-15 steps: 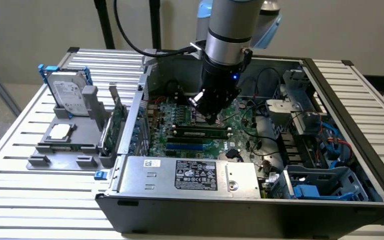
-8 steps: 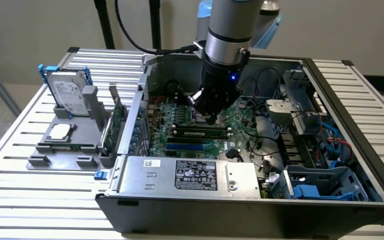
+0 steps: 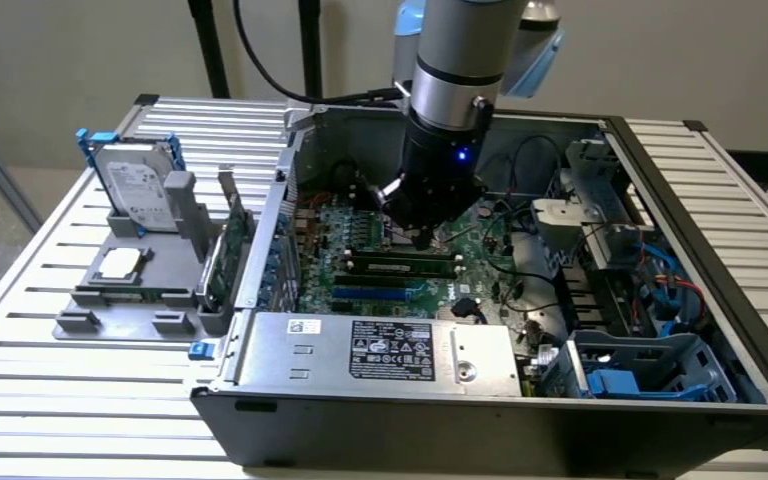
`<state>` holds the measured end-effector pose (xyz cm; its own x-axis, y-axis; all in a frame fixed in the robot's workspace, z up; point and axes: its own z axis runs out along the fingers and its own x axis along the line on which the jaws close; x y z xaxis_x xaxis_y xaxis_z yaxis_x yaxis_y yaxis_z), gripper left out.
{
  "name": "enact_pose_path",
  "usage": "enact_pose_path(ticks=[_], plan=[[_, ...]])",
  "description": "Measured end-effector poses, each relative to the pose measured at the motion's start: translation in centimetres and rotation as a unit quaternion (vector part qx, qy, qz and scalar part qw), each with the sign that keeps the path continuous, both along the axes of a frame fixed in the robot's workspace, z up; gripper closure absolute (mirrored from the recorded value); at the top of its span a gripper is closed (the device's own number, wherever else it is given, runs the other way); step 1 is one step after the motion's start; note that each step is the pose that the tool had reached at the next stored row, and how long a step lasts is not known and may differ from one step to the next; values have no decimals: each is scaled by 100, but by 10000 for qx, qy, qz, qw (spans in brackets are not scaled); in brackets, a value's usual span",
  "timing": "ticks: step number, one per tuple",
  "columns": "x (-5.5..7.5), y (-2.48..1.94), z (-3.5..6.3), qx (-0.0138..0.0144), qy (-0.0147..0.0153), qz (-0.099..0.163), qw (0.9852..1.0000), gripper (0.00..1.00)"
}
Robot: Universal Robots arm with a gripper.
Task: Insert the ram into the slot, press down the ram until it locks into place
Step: 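Press down the ram until it locks into place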
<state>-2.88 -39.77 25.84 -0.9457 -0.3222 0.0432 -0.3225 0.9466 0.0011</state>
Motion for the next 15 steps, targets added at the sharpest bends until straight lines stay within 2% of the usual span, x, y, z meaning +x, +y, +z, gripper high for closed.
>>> enact_pose_path(ticks=[6,13,15], plan=[[0,0,0,-22,0,-455,9990,89],[0,-1,0,-44,0,-969,9953,89],[0,-20,9,-44,3,-1034,9946,89]])
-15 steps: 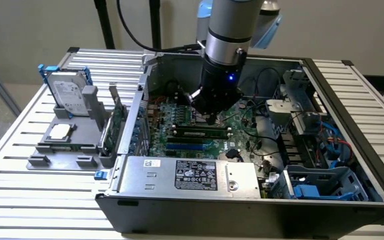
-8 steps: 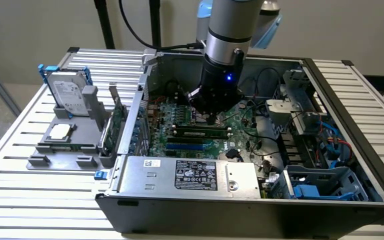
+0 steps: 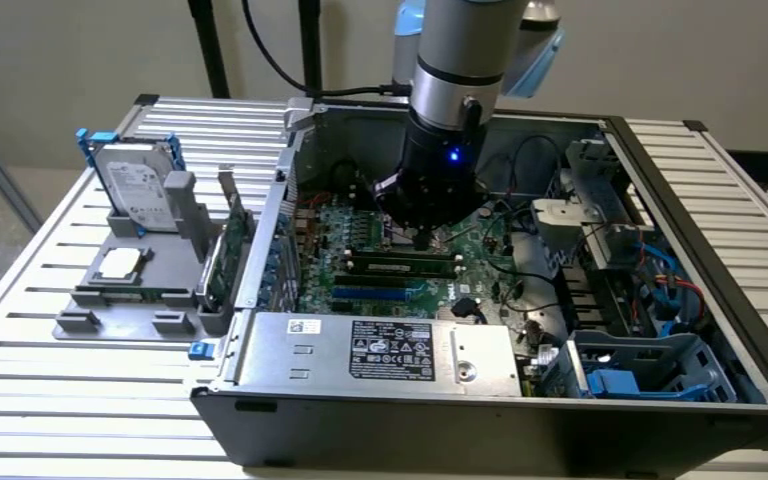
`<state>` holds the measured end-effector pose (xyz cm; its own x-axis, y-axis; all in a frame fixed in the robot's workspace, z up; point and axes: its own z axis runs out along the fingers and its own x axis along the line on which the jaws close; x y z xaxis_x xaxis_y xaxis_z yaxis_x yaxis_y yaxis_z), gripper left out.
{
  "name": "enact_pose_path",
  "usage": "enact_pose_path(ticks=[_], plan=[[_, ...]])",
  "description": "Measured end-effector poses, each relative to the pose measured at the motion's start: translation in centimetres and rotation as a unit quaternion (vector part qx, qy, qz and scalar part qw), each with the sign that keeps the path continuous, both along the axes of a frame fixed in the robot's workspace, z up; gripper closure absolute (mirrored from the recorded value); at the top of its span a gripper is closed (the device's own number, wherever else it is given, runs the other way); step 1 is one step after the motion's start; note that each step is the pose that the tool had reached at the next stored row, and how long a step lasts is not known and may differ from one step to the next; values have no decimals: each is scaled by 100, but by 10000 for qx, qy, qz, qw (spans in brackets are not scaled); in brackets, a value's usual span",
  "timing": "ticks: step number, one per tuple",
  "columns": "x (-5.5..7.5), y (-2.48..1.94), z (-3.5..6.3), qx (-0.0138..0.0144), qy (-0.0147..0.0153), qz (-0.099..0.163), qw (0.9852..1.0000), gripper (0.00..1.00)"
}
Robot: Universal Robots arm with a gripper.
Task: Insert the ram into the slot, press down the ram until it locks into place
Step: 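Press down the ram until it locks into place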
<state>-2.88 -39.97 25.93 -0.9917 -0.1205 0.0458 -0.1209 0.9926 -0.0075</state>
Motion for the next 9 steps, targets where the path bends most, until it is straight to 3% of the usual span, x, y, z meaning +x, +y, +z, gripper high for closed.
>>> enact_pose_path(ticks=[2,9], plan=[[-1,-23,5,20,1,-11,10000,89],[0,-23,5,117,1,-17,9999,89]])
